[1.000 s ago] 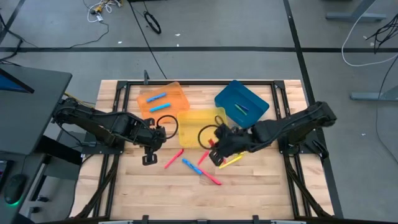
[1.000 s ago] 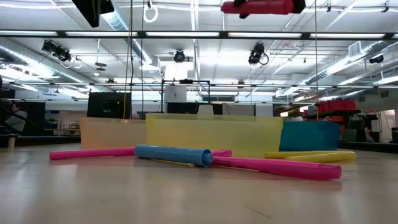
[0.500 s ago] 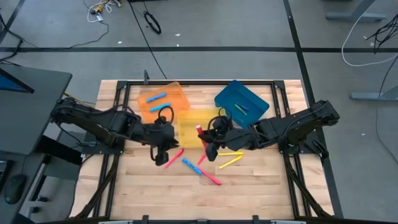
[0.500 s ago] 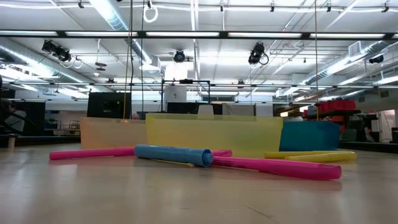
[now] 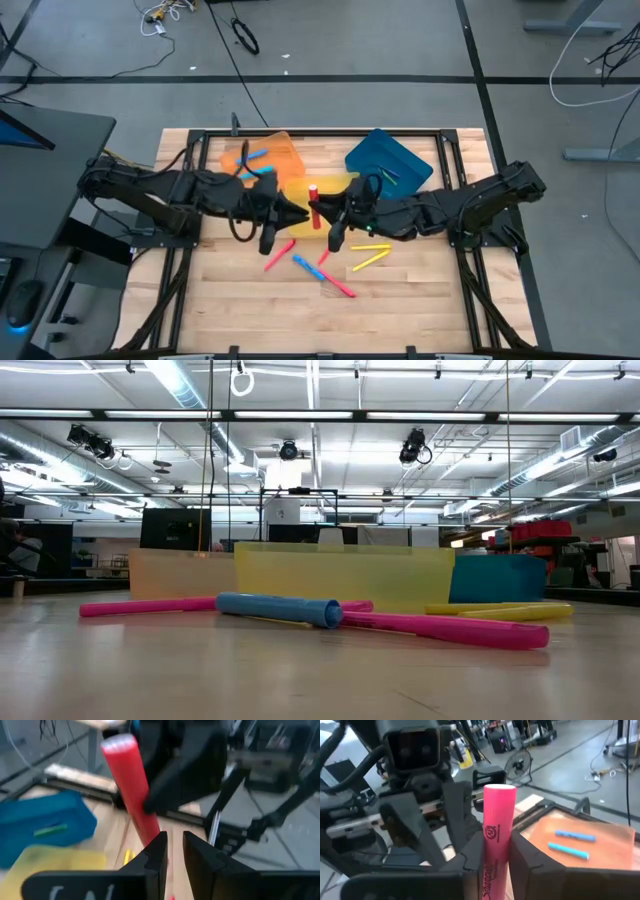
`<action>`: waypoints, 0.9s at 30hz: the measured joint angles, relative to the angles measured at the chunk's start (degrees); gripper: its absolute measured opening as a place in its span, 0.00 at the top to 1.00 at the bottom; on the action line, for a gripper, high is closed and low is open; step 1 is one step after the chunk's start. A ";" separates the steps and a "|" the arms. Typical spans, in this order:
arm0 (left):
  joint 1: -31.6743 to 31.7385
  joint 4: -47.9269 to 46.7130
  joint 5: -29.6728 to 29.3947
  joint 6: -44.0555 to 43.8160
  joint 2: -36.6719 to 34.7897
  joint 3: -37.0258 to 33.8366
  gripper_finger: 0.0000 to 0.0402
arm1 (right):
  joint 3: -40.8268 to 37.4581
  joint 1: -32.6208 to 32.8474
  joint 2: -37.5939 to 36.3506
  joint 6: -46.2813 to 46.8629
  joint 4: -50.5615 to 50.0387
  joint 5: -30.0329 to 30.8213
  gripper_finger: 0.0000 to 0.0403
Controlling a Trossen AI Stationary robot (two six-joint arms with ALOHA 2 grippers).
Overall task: Pick & Place Markers
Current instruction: Put the orange highlighter pen into the orange bin
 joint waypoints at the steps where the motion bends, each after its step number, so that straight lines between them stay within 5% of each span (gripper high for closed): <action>1: 0.26 1.07 -0.01 0.04 -0.09 0.00 0.84 | 0.00 0.04 0.00 -0.97 0.78 0.41 0.87; 9: 2.04 1.82 0.02 -1.07 -0.12 0.00 0.84 | 0.00 1.98 0.00 -9.45 6.99 5.31 0.87; 27: 3.25 10.67 7.85 -0.03 -0.11 0.00 0.84 | 0.02 2.91 -0.07 -19.53 16.78 5.22 0.87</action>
